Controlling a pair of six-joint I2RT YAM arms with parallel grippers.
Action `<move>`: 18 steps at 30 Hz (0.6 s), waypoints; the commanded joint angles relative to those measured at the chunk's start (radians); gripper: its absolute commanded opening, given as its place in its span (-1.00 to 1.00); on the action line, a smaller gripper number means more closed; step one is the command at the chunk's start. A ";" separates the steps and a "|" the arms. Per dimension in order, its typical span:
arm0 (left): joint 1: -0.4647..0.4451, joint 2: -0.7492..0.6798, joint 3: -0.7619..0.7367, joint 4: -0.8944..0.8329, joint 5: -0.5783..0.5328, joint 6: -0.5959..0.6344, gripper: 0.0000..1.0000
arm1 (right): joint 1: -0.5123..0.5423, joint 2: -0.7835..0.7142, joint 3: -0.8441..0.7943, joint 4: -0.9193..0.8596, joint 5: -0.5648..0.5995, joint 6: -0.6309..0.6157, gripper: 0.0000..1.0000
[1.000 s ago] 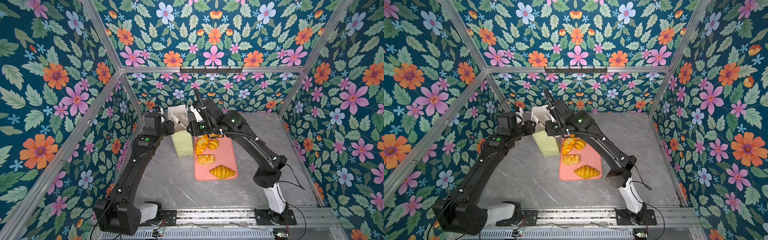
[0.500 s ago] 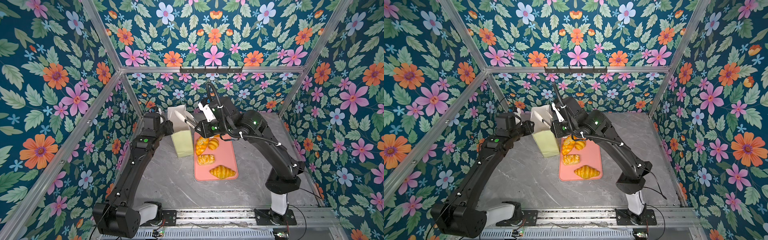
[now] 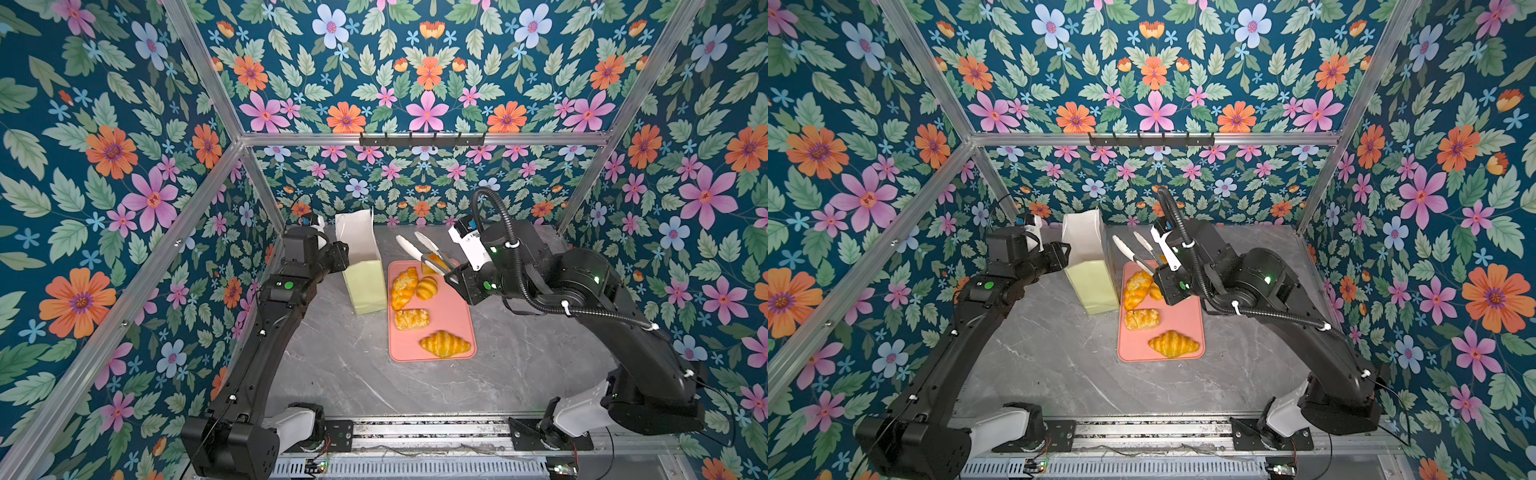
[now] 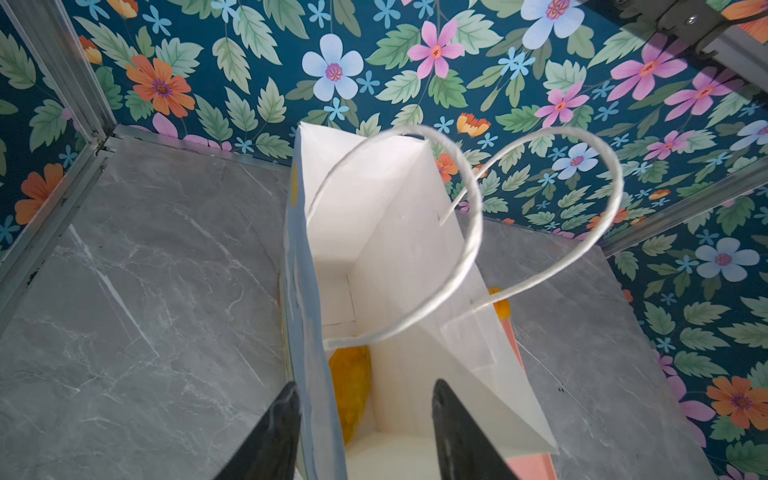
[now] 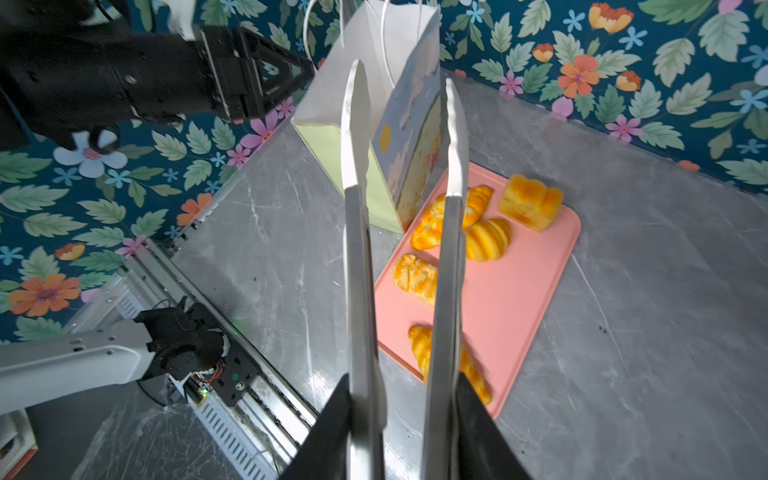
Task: Place the fake bread into the paper bag
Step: 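Open the tongs and withdraw the right gripper toward the tray, then move the open tongs over the croissant nearest the robot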
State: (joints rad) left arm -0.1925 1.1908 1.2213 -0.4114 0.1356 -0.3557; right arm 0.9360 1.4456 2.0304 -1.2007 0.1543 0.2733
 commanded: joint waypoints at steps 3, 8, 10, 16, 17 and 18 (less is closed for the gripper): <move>0.001 -0.015 -0.005 0.026 0.013 0.015 0.05 | -0.037 -0.100 -0.122 0.011 0.039 -0.045 -0.29; 0.001 -0.020 -0.012 0.023 0.014 0.015 0.05 | -0.066 -0.167 -0.226 -0.066 0.015 -0.043 -0.30; 0.001 -0.021 -0.011 0.022 0.013 0.018 0.05 | -0.069 -0.191 -0.277 -0.088 0.010 -0.045 -0.30; 0.001 -0.024 -0.026 0.033 0.016 0.015 0.06 | -0.070 -0.211 -0.390 -0.188 -0.123 -0.085 -0.28; 0.001 -0.022 -0.026 0.034 0.020 0.015 0.05 | -0.067 -0.210 -0.409 -0.197 -0.136 -0.091 -0.27; 0.001 -0.021 -0.026 0.034 0.022 0.014 0.06 | -0.063 -0.211 -0.425 -0.204 -0.137 -0.095 -0.28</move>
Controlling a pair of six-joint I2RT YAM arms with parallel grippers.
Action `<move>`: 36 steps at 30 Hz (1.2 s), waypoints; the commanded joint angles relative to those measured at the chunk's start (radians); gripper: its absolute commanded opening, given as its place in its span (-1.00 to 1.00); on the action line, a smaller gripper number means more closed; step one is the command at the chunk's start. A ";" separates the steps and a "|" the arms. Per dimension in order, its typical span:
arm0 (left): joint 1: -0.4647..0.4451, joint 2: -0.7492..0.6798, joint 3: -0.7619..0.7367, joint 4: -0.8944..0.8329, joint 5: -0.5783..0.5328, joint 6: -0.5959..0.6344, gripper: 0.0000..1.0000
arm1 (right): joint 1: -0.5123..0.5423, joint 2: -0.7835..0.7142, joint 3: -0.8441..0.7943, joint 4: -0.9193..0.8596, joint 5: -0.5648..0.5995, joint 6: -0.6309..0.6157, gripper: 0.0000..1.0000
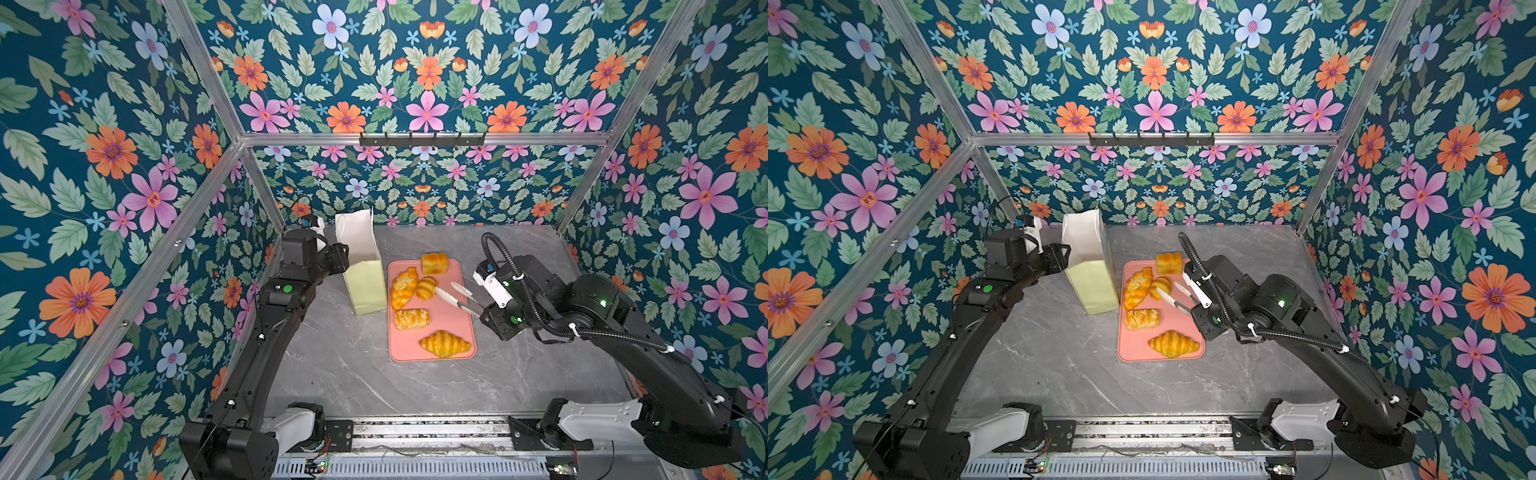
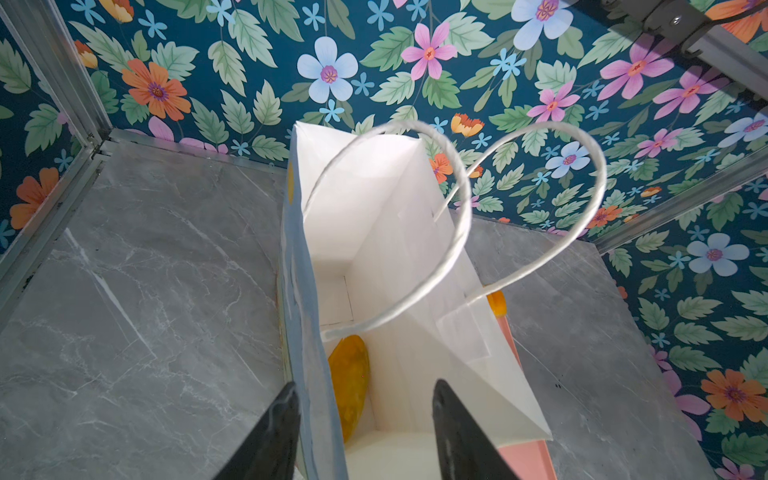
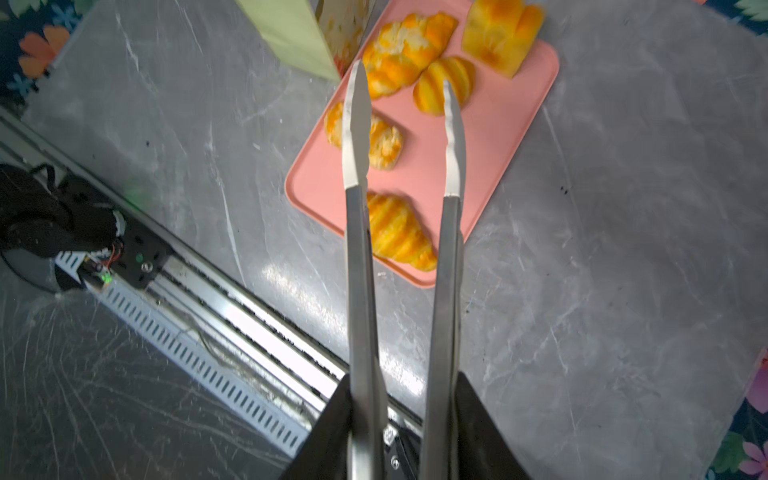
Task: Place the fake bread into the paper bag
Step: 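Move the open tongs over the croissant nearest the robot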
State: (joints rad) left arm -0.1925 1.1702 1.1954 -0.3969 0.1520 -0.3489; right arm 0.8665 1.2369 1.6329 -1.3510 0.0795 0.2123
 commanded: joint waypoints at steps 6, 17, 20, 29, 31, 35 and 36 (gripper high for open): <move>0.001 -0.004 -0.006 0.024 0.009 0.008 0.05 | 0.027 0.005 -0.126 -0.062 -0.048 -0.076 -0.23; 0.001 -0.004 -0.020 0.037 0.011 0.011 0.06 | 0.087 0.100 -0.221 -0.053 0.056 -0.226 -0.23; 0.001 -0.002 -0.027 0.041 0.013 0.013 0.06 | 0.088 0.104 -0.228 -0.043 0.059 -0.256 -0.19; 0.001 0.004 -0.034 0.047 0.009 0.016 0.06 | 0.087 0.168 -0.205 -0.038 0.075 -0.298 -0.13; 0.001 0.003 -0.034 0.050 0.009 0.014 0.06 | 0.087 0.179 -0.203 -0.036 0.071 -0.305 -0.12; 0.001 0.001 -0.032 0.053 0.012 0.014 0.06 | 0.088 0.188 -0.208 -0.038 0.031 -0.312 -0.12; 0.001 0.002 -0.032 0.053 0.011 0.014 0.07 | 0.087 0.192 -0.207 -0.042 0.023 -0.309 -0.11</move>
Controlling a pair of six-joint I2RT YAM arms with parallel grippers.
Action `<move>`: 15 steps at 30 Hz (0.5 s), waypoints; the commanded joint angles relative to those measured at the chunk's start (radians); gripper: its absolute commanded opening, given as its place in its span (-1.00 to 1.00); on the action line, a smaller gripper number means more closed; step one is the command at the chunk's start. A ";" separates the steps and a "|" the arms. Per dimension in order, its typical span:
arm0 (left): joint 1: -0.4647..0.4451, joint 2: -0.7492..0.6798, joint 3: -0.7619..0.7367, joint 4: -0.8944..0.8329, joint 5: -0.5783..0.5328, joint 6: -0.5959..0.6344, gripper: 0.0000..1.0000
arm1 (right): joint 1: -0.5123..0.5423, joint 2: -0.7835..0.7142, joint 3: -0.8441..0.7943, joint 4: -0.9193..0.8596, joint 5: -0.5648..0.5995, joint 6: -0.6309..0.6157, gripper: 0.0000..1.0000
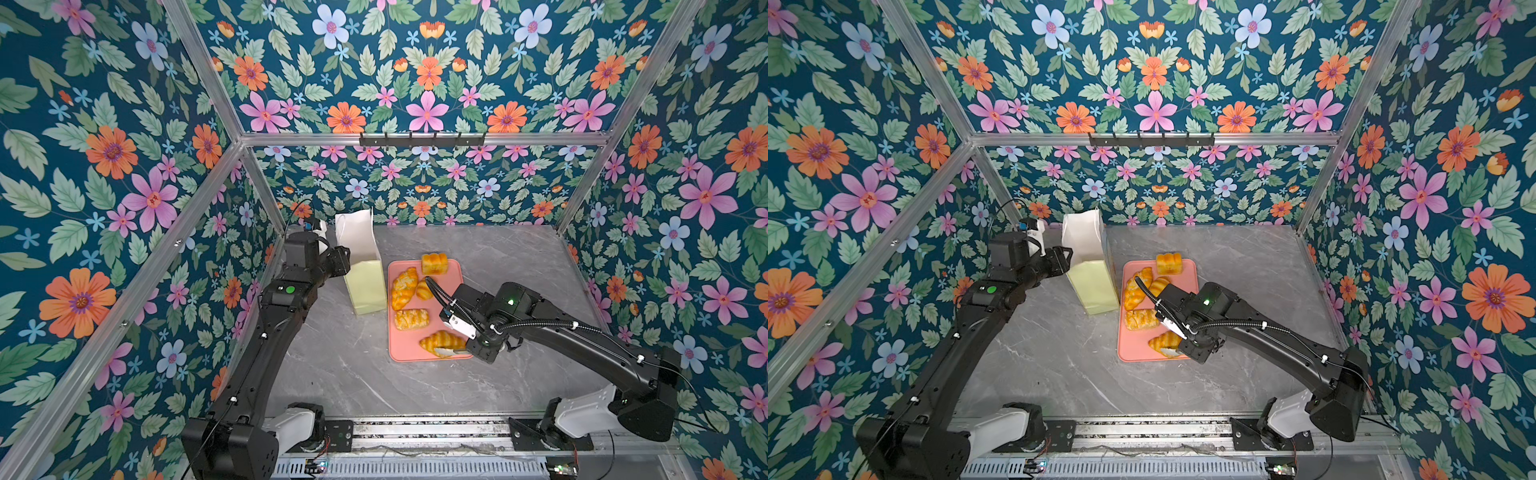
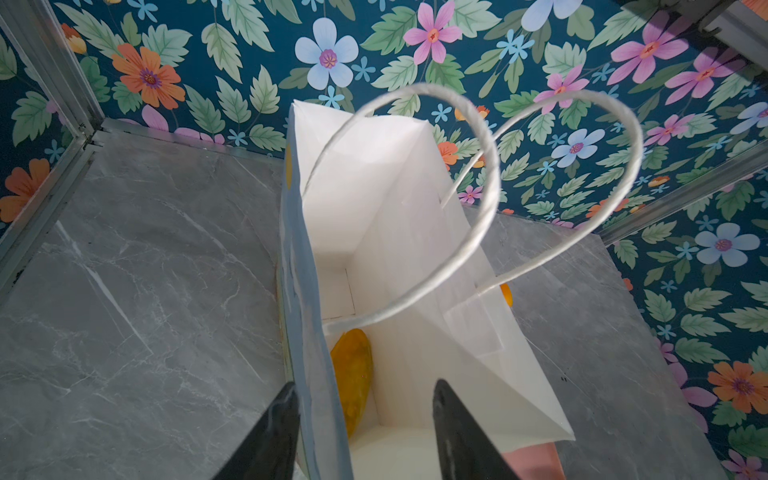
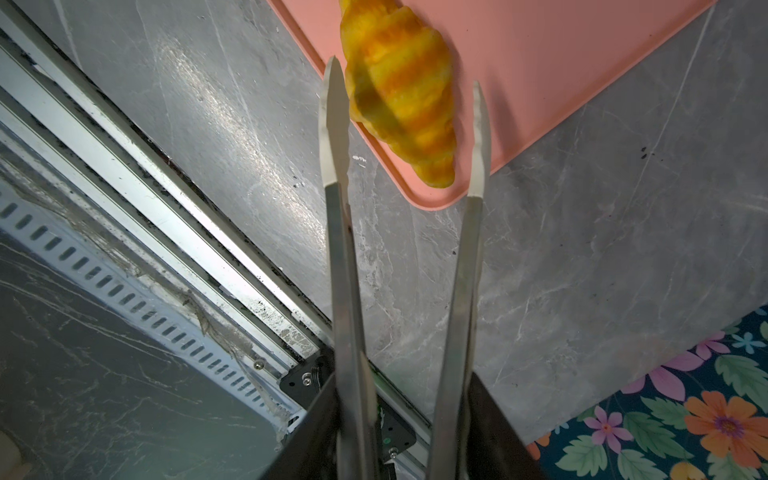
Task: Place the fake bread into the paper bag
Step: 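Move the open tongs over the croissant nearest the robot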
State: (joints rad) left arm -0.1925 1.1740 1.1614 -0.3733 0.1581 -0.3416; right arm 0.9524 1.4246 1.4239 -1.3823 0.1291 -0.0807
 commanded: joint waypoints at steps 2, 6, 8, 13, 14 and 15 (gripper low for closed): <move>0.001 -0.003 0.001 0.028 0.004 0.007 0.06 | 0.000 0.010 0.004 -0.023 -0.053 -0.012 -0.11; 0.001 -0.002 0.000 0.027 0.006 0.007 0.06 | 0.002 0.007 -0.003 -0.021 -0.058 -0.012 -0.10; 0.001 -0.002 0.001 0.027 0.008 0.007 0.07 | 0.001 0.004 -0.003 -0.020 -0.059 -0.010 -0.07; 0.001 -0.002 0.002 0.026 0.009 0.002 0.06 | 0.000 0.020 0.021 -0.035 -0.020 0.001 -0.04; 0.001 -0.002 0.002 0.027 0.010 0.001 0.06 | 0.000 0.025 0.024 -0.037 -0.014 0.003 -0.04; 0.001 -0.002 0.002 0.027 0.012 0.000 0.07 | 0.001 0.028 0.026 -0.036 -0.006 0.004 -0.04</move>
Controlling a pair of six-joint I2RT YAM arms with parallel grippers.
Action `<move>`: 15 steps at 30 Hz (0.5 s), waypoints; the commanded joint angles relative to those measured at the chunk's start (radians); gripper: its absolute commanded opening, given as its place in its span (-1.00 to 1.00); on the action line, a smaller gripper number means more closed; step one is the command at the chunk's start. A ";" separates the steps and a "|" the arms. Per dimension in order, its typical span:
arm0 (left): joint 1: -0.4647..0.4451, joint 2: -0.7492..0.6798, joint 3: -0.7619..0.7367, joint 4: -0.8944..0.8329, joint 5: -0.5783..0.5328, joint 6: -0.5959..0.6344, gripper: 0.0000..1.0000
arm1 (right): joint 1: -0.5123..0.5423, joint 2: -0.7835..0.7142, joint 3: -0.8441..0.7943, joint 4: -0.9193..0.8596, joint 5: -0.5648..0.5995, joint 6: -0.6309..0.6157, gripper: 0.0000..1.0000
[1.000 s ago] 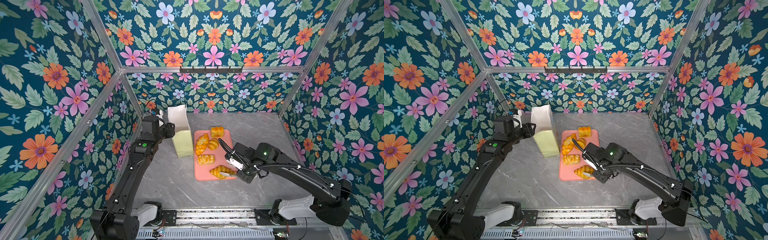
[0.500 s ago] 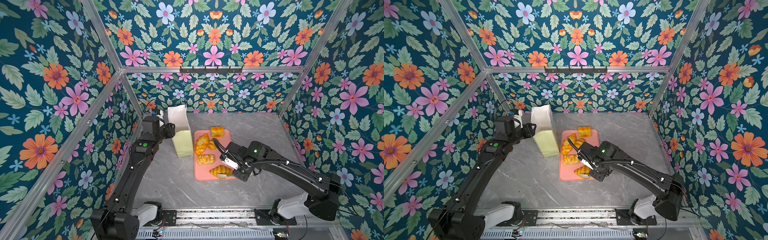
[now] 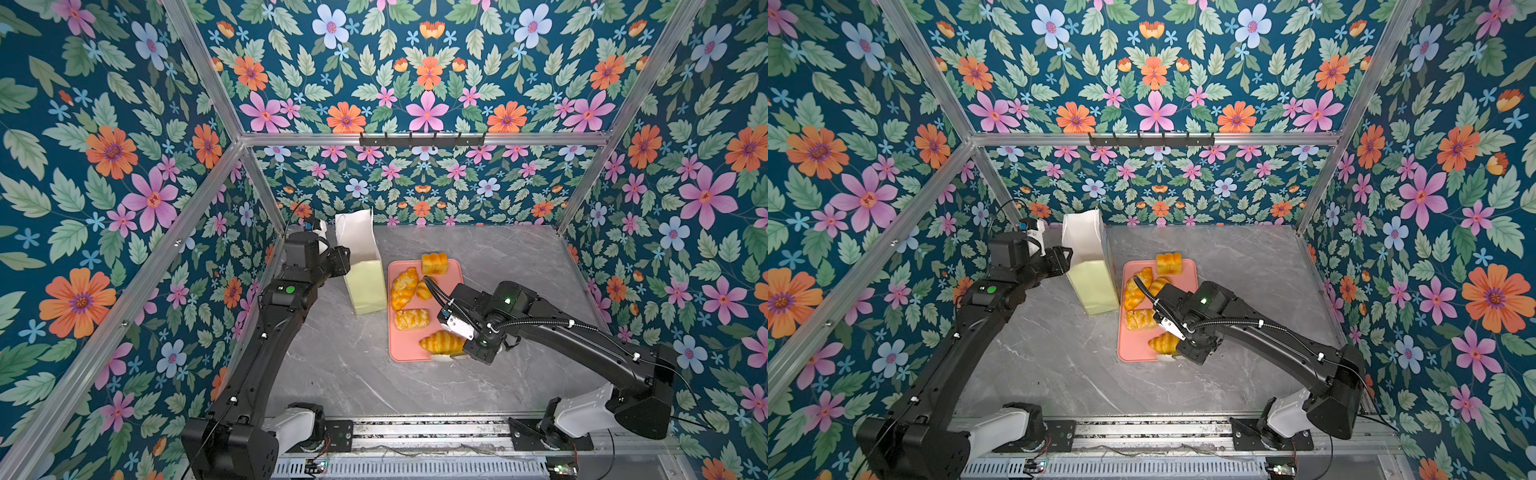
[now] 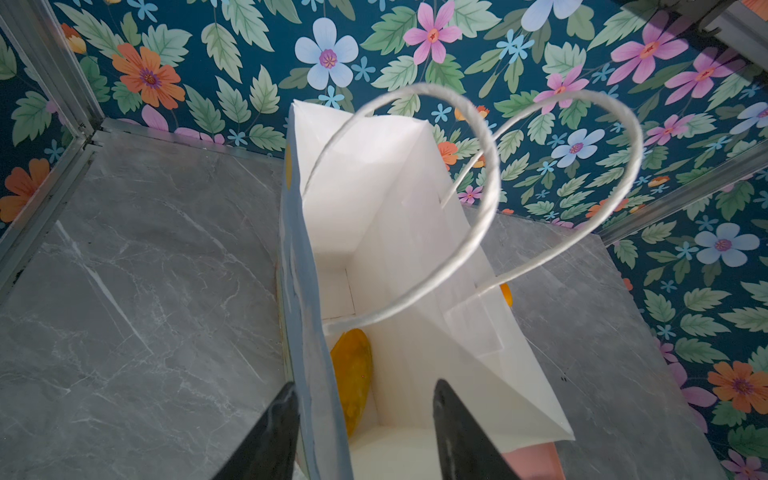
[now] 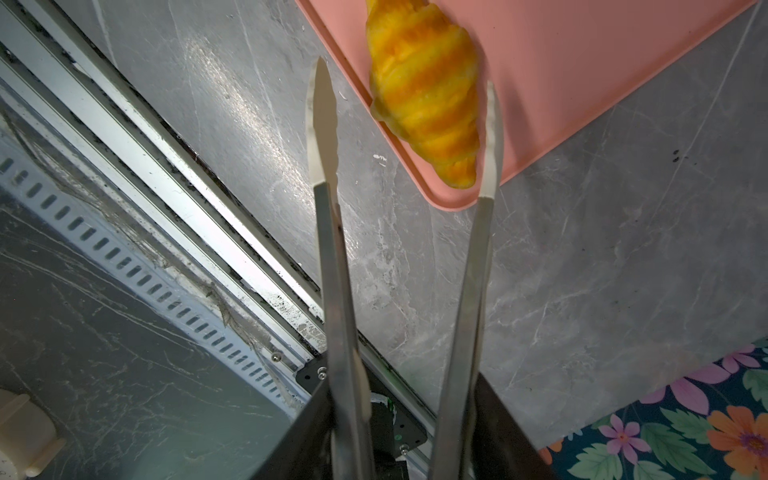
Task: Place the fake bread into the paper bag
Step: 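Move the open tongs over the croissant nearest the robot, then close the tongs on the croissant with the right gripper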
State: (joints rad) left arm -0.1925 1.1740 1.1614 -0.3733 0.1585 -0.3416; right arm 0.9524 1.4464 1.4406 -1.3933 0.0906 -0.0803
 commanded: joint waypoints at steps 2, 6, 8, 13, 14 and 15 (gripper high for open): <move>0.001 -0.002 0.002 0.027 0.015 0.000 0.06 | 0.000 0.011 0.009 -0.023 0.035 0.002 -0.04; 0.001 -0.005 0.002 0.024 0.016 -0.003 0.06 | 0.000 0.024 -0.005 -0.026 0.053 0.002 -0.04; 0.001 -0.005 0.001 0.027 0.018 -0.004 0.06 | 0.001 0.039 0.002 -0.035 0.050 0.004 -0.04; 0.001 -0.002 -0.003 0.033 0.027 -0.011 0.06 | 0.000 0.045 -0.004 -0.023 0.034 0.005 -0.04; 0.001 -0.001 -0.003 0.034 0.029 -0.012 0.06 | 0.000 0.045 -0.008 -0.021 0.040 0.007 -0.04; 0.001 -0.002 -0.002 0.036 0.029 -0.013 0.06 | -0.001 0.048 -0.008 -0.018 0.044 0.005 -0.04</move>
State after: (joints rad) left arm -0.1925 1.1740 1.1580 -0.3672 0.1806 -0.3462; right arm 0.9516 1.4914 1.4361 -1.4006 0.1223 -0.0772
